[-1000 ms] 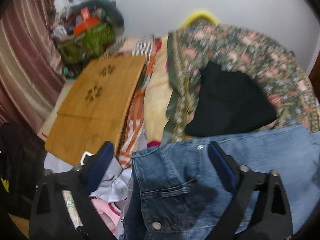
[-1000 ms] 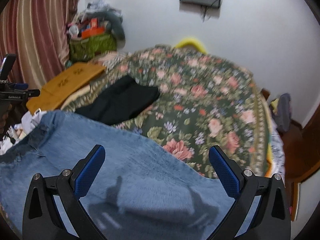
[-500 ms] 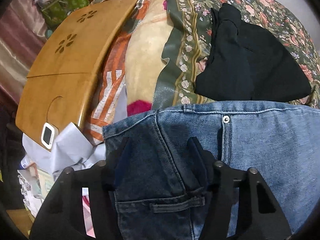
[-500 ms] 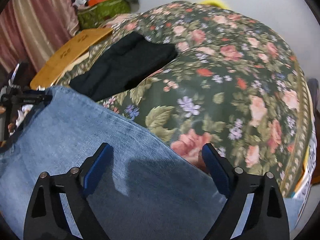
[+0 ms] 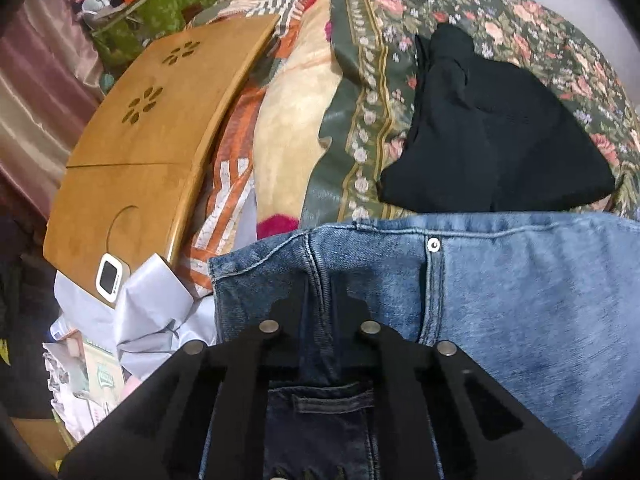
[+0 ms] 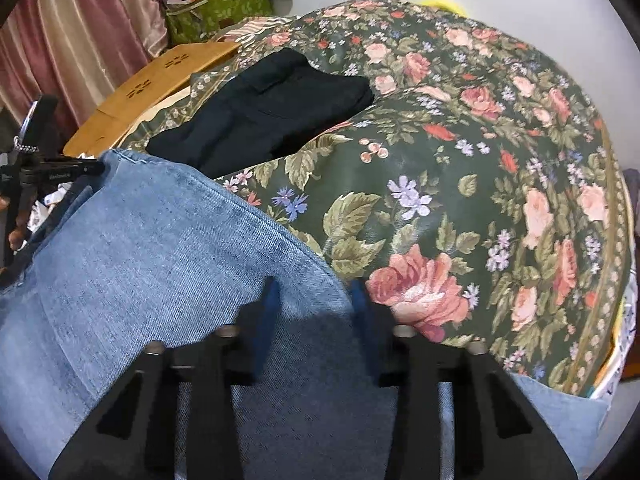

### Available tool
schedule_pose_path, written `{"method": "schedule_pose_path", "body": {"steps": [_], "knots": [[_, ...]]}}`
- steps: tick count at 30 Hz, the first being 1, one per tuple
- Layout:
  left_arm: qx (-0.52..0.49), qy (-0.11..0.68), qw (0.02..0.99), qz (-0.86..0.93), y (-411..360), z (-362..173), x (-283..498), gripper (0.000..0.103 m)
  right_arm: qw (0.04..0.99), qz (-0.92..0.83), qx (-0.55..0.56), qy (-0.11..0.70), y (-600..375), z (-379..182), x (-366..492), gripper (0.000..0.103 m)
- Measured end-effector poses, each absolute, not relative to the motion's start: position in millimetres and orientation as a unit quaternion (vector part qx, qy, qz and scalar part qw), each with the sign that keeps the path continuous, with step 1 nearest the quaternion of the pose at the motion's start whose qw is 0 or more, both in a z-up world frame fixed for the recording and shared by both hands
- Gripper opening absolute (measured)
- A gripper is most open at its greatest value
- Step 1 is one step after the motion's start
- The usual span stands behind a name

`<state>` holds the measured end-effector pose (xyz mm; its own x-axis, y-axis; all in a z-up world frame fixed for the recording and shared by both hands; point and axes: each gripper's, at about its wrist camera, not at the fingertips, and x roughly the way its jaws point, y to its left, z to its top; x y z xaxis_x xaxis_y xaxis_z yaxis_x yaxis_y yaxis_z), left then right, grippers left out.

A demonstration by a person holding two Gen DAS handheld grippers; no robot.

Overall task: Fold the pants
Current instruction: 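Lower both tools to the jeans waistband and close both grippers on it, then lift the waistband with both grippers and fold it over toward the hems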

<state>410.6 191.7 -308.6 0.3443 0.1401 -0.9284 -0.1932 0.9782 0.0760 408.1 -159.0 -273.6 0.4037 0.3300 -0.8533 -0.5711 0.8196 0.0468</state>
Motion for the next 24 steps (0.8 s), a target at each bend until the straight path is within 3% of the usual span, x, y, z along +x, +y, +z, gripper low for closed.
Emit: {"method": "schedule_pose_path", "body": {"steps": [2, 13, 24], "knots": [[-0.022, 0.553, 0.826, 0.103, 191, -299, 411, 0.007, 0.830, 0.272, -0.122, 0.472, -162, -270, 409, 0.009], [0.003, 0.447, 0.888, 0.106, 177, -197, 382, 0.007, 0.888, 0.238, -0.127, 0.373, -168, -197, 376, 0.007], [0.014, 0.432, 0.896, 0.103, 168, -170, 289, 0.007, 0.887, 0.249, -0.135, 0.365, -176, -180, 294, 0.007]]}}
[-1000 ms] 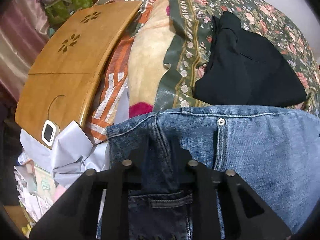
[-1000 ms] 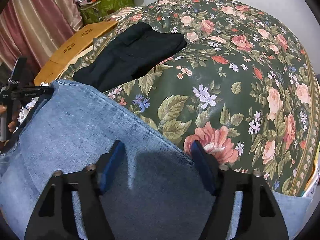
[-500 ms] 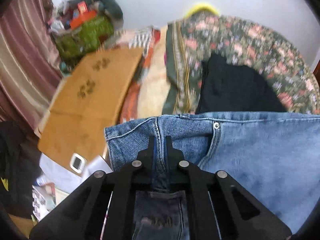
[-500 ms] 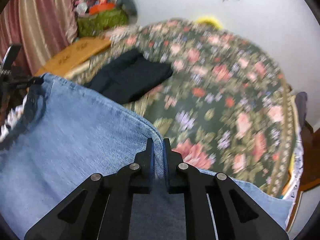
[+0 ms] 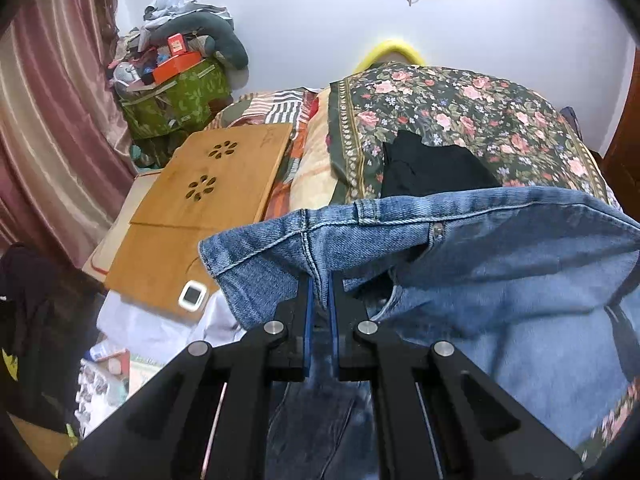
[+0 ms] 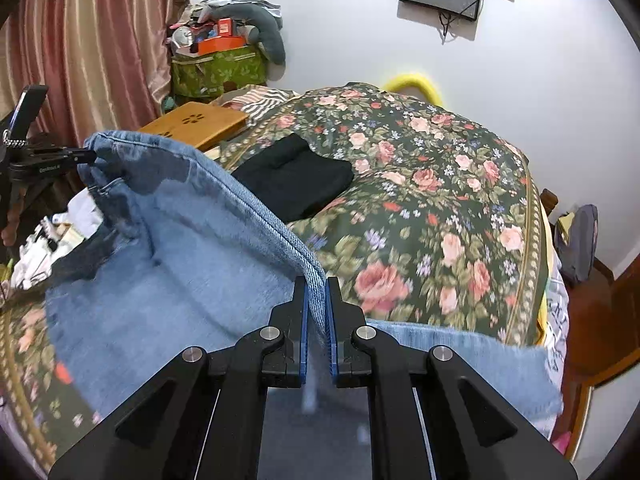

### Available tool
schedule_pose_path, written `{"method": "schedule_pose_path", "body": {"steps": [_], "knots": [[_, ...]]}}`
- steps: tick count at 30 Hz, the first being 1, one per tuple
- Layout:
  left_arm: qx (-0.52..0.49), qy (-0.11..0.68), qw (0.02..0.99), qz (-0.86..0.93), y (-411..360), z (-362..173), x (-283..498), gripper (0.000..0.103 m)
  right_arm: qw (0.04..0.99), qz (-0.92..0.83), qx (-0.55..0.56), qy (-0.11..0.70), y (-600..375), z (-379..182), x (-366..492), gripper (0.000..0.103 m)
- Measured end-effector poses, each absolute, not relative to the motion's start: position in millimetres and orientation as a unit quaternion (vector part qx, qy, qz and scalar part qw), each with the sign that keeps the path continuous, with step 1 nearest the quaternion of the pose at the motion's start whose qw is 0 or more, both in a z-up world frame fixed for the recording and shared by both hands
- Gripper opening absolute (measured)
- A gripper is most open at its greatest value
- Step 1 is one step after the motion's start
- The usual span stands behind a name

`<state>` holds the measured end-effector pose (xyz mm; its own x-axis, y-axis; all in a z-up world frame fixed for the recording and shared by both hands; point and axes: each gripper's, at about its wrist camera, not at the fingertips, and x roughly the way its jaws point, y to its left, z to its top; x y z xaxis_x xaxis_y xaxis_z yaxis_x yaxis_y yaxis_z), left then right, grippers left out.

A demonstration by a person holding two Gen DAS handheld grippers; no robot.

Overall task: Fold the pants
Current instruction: 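Lift the waistband with both grippers and fold it over toward the hems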

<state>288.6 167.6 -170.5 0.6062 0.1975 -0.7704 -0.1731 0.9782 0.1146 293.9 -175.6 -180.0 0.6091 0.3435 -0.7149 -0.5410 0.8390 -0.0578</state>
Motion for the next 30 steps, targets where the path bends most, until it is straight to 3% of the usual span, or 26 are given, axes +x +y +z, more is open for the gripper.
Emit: {"method": "schedule_pose_path", "body": {"steps": [7, 21, 25, 28, 29, 30], "knots": [[0.004, 0.455, 0.885, 0.102, 170, -180, 233, 0.007, 0.887, 0.251, -0.105, 0.373, -182, -195, 245, 0.007], [-0.059, 0.538, 0.835, 0.098, 176, -261, 179, 0.007, 0.870, 0.246, -0.068, 0.422, -179, -242, 205, 0.008], [-0.034, 0.539, 0.835, 0.105, 168, -257, 173, 0.007, 0.867, 0.250, -0.063, 0.428, -180, -241, 200, 0.013], [-0.025, 0.528, 0.843, 0.100, 162, -241, 168, 0.018, 0.861, 0.260, -0.056, 0.433, -184, -232, 194, 0.017], [-0.024, 0.523, 0.846, 0.099, 161, -235, 168, 0.022, 0.860, 0.264, -0.053, 0.434, -186, -229, 193, 0.022], [-0.017, 0.514, 0.852, 0.101, 157, -226, 167, 0.035, 0.859, 0.266, -0.050, 0.434, -188, -227, 191, 0.027]]}}
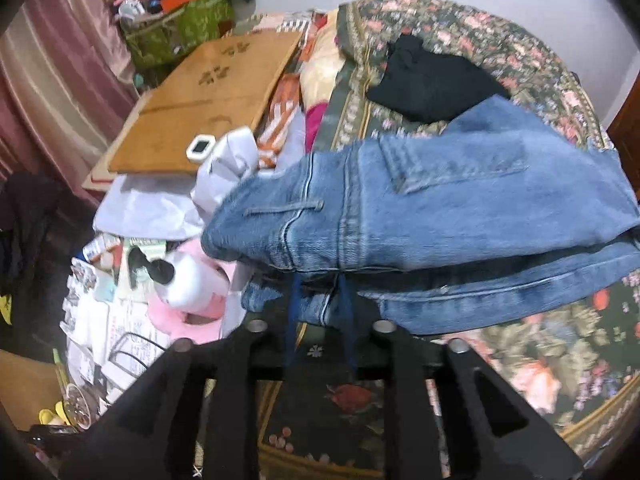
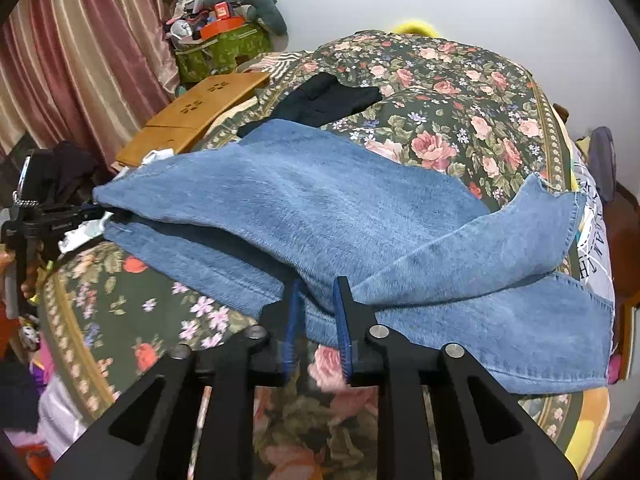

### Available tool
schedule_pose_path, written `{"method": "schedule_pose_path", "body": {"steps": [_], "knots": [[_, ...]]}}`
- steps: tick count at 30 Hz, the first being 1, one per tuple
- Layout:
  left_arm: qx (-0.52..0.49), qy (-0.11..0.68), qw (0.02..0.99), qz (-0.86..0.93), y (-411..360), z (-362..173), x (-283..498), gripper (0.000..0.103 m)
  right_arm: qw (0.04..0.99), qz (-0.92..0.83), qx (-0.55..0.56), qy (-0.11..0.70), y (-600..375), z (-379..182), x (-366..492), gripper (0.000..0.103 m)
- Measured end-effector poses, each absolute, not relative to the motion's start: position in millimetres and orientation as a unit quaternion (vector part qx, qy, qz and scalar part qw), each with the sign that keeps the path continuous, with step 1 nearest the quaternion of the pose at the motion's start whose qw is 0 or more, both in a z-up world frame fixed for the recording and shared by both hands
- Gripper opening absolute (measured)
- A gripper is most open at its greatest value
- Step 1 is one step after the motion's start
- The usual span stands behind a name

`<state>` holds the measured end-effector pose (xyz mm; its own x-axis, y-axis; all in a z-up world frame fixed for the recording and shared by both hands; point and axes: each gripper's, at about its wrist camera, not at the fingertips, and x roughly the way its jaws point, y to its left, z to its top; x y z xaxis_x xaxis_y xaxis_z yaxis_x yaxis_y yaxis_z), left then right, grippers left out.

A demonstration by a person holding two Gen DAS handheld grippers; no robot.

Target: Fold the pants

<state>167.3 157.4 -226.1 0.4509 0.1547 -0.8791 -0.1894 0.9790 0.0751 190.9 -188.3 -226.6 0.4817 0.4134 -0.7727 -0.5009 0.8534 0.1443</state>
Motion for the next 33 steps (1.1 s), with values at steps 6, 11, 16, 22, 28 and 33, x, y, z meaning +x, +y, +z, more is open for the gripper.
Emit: {"method": "schedule_pose_path", "body": {"steps": [6, 11, 16, 22, 28, 33], "knots": [[0.006, 0.450, 0.888, 0.097, 138, -185, 172, 0.085, 0.885, 0.235, -0.037, 0.400, -215, -203, 182, 0.075], [-0.016, 0.439, 0.895, 0.073, 122, -169, 199, 0.093, 0.905, 0.189, -0.034, 0.380, -243, -189, 198, 0.084], [-0.040, 0.442, 0.895, 0.043, 103, -168, 242, 0.094, 0.910, 0.156, -0.018, 0.385, -272, -186, 235, 0.084], [-0.030, 0.457, 0.888, 0.026, 76, -177, 306, 0.094, 0.910, 0.106, -0.017, 0.401, -306, -204, 297, 0.084], [-0.038, 0.475, 0.879, 0.013, 60, -201, 355, 0.094, 0.895, 0.082, 0.011, 0.439, -336, -237, 371, 0.083], [-0.030, 0.499, 0.866, 0.009, 49, -221, 387, 0.094, 0.884, 0.073, 0.028, 0.462, -343, -265, 431, 0.077]]}}
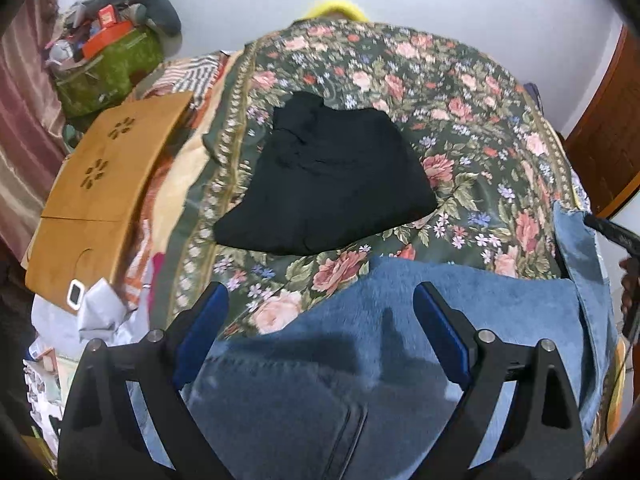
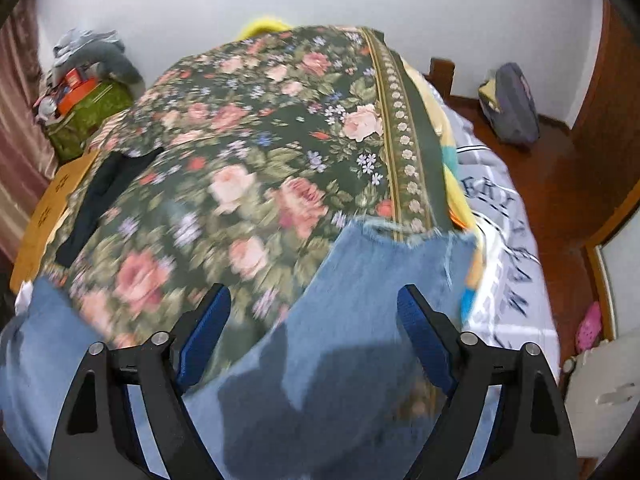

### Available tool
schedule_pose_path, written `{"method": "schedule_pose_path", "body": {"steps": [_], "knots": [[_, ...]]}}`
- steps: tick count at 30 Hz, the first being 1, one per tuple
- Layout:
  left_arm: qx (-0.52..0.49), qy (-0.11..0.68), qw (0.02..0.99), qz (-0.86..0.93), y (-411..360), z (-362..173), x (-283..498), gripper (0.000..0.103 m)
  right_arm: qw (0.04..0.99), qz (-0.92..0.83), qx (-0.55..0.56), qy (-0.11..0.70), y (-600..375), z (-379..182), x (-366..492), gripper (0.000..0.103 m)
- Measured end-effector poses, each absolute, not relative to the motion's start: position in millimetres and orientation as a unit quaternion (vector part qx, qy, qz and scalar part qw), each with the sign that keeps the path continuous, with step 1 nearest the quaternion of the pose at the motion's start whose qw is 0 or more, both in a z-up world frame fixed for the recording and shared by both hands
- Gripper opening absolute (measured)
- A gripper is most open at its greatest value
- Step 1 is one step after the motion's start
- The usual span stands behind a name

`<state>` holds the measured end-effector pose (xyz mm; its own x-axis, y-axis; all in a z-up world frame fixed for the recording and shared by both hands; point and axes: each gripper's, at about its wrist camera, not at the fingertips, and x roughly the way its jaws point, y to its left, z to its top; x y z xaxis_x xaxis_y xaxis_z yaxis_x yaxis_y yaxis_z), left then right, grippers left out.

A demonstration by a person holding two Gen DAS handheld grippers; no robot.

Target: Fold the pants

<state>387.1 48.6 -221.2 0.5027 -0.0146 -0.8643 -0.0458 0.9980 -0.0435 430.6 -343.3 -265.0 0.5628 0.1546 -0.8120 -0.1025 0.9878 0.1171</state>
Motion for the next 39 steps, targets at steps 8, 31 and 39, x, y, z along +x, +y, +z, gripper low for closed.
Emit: {"method": "schedule_pose_path", "body": {"steps": [8, 31, 39], "knots": [[-0.025, 0.532, 0.847, -0.008, 35, -249, 400, 0.094, 0.852, 0.053, 0.030, 0.520, -357, -325, 496, 0.053], [0.064, 0.564, 0.819, -0.082, -97, -244, 350, 0.094, 0.934, 0.039, 0.094, 0.342, -490, -131, 351, 0.006], [0.108, 0.556, 0.815, -0.117, -157, -245, 321, 0.094, 0.928, 0.013, 0.055, 0.368, -505, -169, 313, 0.006]]}}
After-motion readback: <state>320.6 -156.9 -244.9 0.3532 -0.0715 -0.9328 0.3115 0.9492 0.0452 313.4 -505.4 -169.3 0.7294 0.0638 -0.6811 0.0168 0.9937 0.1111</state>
